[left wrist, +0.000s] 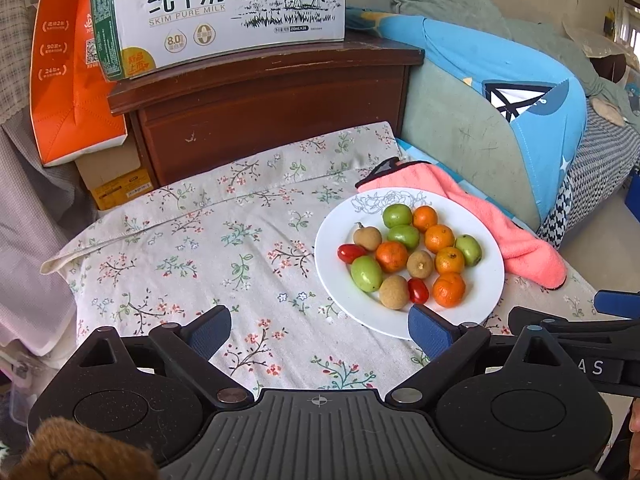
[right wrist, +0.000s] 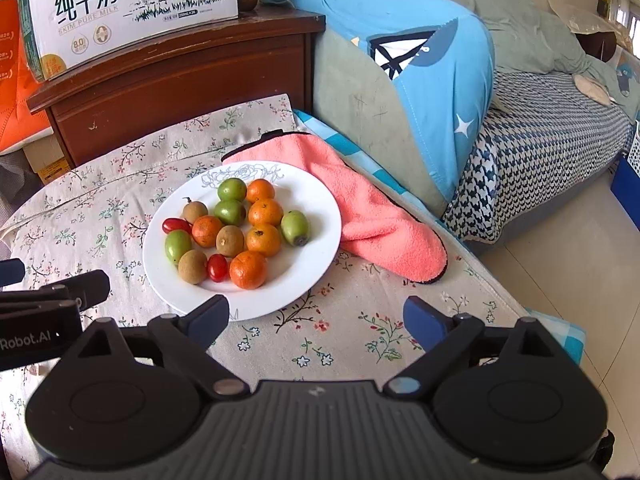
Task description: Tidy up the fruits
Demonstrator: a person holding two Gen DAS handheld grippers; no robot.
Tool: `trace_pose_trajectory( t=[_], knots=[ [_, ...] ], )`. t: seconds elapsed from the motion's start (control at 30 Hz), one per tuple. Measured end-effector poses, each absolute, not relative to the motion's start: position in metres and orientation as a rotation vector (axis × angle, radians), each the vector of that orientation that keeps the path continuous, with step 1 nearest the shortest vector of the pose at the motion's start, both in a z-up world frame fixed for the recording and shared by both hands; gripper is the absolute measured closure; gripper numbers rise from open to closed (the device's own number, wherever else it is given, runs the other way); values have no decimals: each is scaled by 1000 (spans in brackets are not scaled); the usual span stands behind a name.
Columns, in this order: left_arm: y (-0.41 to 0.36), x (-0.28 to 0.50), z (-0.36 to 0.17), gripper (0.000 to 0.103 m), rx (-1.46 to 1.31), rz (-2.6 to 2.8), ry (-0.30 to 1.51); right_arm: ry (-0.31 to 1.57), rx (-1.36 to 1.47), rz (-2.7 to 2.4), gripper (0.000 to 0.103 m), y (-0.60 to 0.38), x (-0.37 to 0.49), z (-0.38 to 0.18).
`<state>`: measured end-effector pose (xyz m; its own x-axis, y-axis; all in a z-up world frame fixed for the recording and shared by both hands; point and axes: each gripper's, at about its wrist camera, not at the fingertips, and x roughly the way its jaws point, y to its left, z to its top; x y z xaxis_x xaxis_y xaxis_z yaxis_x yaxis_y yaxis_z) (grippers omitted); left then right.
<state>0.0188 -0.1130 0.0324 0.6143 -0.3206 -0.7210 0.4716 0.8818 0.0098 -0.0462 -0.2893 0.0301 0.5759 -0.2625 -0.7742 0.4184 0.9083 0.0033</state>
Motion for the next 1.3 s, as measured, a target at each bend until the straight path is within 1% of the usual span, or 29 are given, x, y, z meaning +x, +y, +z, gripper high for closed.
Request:
trace_pose_trajectory(
  t=[0.6,1.3],
  knots=[
    [-120,33,18,7,235,-404,852,919,235,-445,4,-292,-32,20],
    [-134,43,13,7,261,-399,859,931,239,-503,4,-296,-19,9]
  ],
)
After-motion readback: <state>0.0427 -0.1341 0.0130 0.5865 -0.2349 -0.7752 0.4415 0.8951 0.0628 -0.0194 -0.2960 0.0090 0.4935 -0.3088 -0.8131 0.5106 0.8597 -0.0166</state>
